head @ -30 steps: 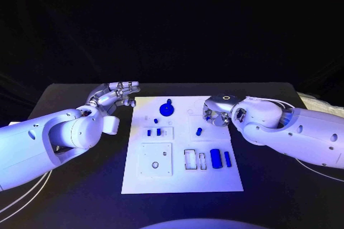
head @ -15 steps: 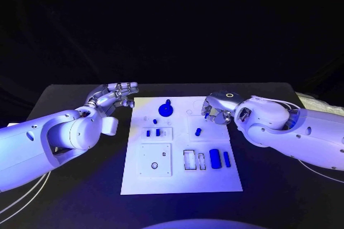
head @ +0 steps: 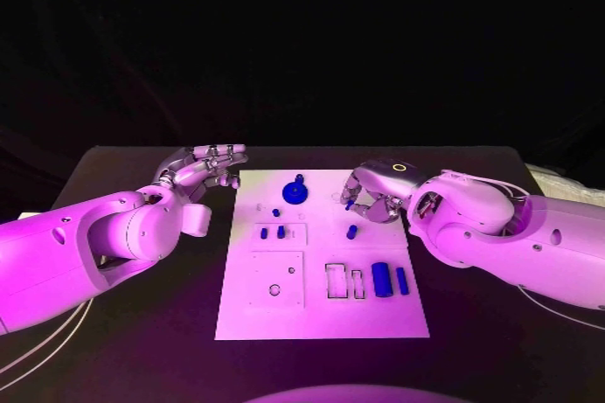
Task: Assemble the parts on the task board
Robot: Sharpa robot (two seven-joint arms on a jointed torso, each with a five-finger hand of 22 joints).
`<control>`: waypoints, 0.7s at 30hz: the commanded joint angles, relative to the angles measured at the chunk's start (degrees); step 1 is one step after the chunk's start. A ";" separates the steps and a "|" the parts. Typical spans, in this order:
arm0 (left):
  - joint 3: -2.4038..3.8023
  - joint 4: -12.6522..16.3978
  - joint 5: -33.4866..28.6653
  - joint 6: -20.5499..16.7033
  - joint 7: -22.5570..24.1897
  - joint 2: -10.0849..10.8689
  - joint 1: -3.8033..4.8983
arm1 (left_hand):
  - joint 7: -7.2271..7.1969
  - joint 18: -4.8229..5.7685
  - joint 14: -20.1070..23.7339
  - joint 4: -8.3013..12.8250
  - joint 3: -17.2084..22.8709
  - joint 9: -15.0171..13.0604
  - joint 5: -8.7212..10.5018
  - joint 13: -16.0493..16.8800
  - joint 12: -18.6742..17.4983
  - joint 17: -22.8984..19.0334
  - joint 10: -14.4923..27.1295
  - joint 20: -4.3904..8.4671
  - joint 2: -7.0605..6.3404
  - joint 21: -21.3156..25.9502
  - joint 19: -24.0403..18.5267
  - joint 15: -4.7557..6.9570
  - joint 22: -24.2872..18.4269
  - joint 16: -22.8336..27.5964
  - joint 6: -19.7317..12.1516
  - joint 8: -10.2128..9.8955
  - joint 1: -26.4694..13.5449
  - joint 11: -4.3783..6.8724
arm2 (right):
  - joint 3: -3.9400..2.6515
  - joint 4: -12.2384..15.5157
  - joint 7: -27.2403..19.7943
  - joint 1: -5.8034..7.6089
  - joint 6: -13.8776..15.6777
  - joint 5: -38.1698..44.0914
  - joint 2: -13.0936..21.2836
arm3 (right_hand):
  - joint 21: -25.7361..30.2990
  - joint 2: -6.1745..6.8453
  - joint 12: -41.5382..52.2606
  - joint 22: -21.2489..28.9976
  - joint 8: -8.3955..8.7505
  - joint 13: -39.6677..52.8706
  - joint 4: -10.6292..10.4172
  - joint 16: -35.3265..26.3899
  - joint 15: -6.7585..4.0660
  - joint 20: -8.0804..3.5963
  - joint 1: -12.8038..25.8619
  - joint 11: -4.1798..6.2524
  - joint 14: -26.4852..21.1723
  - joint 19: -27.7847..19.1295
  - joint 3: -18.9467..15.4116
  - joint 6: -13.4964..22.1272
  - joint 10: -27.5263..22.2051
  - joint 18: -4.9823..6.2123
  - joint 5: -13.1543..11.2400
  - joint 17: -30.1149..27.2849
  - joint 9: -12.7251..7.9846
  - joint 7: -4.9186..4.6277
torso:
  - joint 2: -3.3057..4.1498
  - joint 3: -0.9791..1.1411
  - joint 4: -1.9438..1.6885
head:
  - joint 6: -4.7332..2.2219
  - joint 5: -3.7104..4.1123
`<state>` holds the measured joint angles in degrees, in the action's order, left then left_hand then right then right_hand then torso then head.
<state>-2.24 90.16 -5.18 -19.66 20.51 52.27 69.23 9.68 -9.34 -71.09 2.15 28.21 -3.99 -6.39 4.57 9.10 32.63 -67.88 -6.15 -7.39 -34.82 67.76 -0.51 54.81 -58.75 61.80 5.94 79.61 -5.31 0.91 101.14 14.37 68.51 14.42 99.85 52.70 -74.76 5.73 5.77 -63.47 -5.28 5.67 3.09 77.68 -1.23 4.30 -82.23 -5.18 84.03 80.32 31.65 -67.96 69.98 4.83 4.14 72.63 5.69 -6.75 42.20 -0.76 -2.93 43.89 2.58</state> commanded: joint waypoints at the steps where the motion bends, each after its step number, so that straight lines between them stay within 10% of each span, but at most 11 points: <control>1: 0.04 0.30 -0.25 0.67 0.22 -0.19 -0.03 | 0.09 -1.17 0.38 0.14 -0.25 0.05 -0.02 0.06 0.22 -0.04 0.41 -0.03 0.11 0.33 -0.16 0.07 -0.05 0.38 -0.22 0.33 0.35 -0.08 | 0.10 1.24 -0.92 -0.70 0.05 -1.00 -1.54 | -0.35 -0.39 0.33 -0.07 0.33 0.03 0.30 0.20 -0.29 -0.07 -0.38 1.91 2.90 0.13 0.79 -0.09 2.24 0.34 0.49 0.05 0.10 -0.49 | -0.02 -0.05 -0.04 | 0.35 -1.07; 12: 0.04 0.88 -0.25 0.72 0.25 -0.43 -0.04 | 0.12 -1.17 0.40 0.15 -0.28 0.06 -0.02 0.05 0.24 -0.06 0.46 -0.03 0.14 0.35 -0.15 0.05 -0.07 0.38 -0.26 0.32 0.35 -0.10 | 0.62 1.27 -1.84 -4.08 -2.04 -0.78 -7.07 | -0.28 -0.31 0.04 0.06 0.52 -0.03 0.63 0.16 -0.22 -0.09 -0.07 1.80 2.87 0.05 1.31 0.05 2.19 0.37 0.87 -0.02 0.13 -0.61 | 0.03 -0.14 -0.06 | 1.69 -3.96; 21: 0.04 1.30 -0.25 0.69 0.25 -0.49 -0.03 | 0.16 -1.16 0.44 0.20 -0.36 0.07 -0.02 0.04 0.26 -0.13 0.58 -0.04 0.16 0.39 -0.15 0.03 -0.10 0.39 -0.35 0.31 0.38 -0.14 | 1.00 0.49 -2.31 -6.11 -3.51 -0.76 -9.54 | -0.25 -0.28 -0.07 0.12 0.59 -0.05 0.69 0.16 -0.19 -0.08 0.07 1.75 2.87 0.01 1.42 0.12 2.13 0.38 0.95 -0.02 0.14 -0.66 | 0.06 -0.05 0.06 | 2.47 -4.78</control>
<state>-2.24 91.22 -5.19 -19.63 20.47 51.90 69.20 9.68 -9.33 -71.09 2.30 28.05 -3.99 -6.39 4.56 9.10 32.55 -67.67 -6.15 -7.39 -34.82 67.76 -0.52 54.76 -58.75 61.80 5.94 79.61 -5.52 1.90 101.70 12.90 62.55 12.63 98.86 43.32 -74.77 5.74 5.71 -63.40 -5.06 5.52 3.41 77.67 -1.23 4.31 -82.22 -5.17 84.03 80.32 32.29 -67.76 69.98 4.83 4.77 72.62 5.78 -6.95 42.25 -0.87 -2.94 46.16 -2.00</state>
